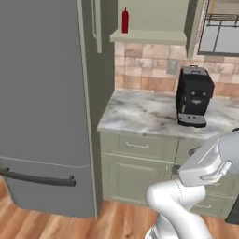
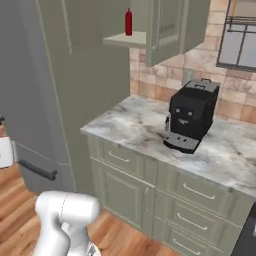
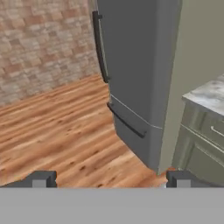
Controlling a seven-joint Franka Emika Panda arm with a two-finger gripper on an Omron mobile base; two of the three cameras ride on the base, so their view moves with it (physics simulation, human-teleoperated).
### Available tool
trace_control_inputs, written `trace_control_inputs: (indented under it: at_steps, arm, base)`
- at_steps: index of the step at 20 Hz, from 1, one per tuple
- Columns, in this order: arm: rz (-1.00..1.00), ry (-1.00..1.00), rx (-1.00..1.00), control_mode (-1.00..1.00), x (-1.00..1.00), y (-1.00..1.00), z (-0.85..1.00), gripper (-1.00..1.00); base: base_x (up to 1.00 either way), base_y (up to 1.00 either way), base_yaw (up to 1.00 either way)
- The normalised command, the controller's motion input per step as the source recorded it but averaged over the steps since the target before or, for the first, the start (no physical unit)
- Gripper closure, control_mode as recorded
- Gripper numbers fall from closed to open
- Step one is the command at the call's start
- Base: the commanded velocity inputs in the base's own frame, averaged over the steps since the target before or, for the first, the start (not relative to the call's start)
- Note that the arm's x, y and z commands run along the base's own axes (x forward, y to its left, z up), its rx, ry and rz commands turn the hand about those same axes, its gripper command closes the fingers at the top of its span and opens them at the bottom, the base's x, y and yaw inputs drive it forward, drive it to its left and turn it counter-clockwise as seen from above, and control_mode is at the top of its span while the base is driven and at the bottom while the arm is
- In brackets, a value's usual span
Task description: Collect the turmeric, ketchup, and shaker from the cabinet and place them next to the stove.
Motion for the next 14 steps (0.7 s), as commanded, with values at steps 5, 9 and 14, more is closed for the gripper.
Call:
trace_control_inputs:
  at_steps: [5,9,14]
  arm:
    - [0.00,0.00,0.00,1.00,0.00,0.00,0.00,-1.00]
    - [0.00,0.00,0.00,1.00,0.00,0.00,0.00,-1.00]
    - [0.00,0.00,0.00,1.00,0.00,0.00,0.00,-1.00]
  base:
    - [0.72,0.31,-0.52]
    - [0.69,0.56,-0.48]
    - [0.68,0.51,-0.46]
